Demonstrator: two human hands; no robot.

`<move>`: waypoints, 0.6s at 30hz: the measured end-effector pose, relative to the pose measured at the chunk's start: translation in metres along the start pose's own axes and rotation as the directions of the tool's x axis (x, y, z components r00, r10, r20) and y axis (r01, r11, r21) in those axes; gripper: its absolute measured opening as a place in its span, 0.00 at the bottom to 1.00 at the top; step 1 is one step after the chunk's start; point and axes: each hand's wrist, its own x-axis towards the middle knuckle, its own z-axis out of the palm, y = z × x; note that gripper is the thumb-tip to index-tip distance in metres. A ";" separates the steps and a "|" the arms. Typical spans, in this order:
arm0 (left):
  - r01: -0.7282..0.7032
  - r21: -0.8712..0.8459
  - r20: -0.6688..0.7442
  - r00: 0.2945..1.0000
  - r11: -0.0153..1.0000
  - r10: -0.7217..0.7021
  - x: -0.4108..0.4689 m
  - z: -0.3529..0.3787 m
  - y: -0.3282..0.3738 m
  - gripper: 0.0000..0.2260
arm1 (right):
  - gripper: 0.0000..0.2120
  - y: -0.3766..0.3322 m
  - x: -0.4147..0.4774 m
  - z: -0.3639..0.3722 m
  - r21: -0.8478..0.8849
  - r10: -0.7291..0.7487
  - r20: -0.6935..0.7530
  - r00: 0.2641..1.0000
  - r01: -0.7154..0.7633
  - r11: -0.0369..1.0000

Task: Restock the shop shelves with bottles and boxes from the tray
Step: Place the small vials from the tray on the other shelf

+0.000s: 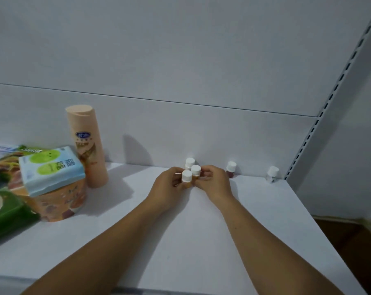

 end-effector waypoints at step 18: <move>-0.140 0.295 0.040 0.990 0.945 0.134 0.003 0.017 -0.007 0.06 | 0.15 0.012 0.001 0.004 0.017 -0.042 -0.014 0.999 0.042 0.999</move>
